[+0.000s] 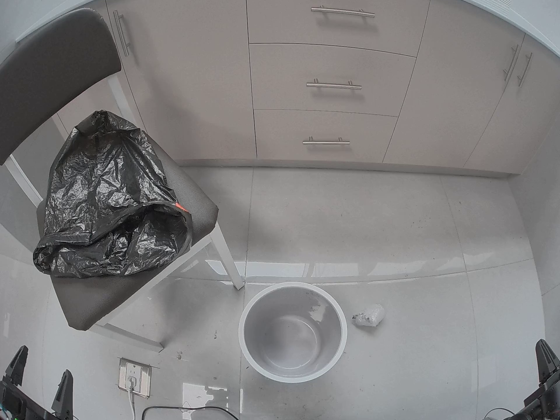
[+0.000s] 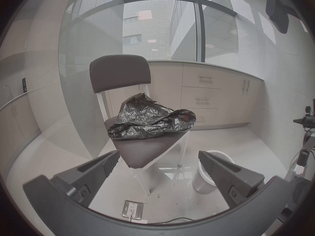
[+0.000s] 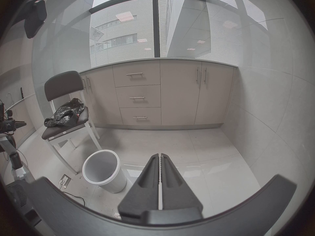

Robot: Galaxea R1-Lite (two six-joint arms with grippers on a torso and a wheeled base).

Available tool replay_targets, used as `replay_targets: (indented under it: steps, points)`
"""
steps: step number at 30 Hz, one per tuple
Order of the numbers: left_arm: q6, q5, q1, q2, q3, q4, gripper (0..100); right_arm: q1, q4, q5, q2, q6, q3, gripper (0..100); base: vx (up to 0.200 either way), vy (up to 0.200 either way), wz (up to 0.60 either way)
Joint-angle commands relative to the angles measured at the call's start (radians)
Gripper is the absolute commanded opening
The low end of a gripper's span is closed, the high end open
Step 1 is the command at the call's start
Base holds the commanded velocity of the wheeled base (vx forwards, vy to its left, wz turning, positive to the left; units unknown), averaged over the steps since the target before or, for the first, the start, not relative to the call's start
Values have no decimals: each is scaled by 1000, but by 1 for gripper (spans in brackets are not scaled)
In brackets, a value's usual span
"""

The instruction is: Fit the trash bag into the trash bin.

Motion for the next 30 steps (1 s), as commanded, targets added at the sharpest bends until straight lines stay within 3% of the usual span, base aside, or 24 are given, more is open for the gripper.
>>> replay_targets:
  steps: [1,26,29,30]
  points:
    - [3,-2,0,-16,15,1,100,0,0,0,-16,2,18,0,0,0,0]
    - [-20,2,0,-16,13,-2,100,-2,-4,-20,-16,5,18,0,0,0,0]
    - [-46,-8,-9,15,-131,-24,100,8,-67,-3,13,34,-91,0,0,0,0]
    - [-97,-9,-18,116,-292,-1,100,44,-89,-7,183,133,-364,0,0,0,0]
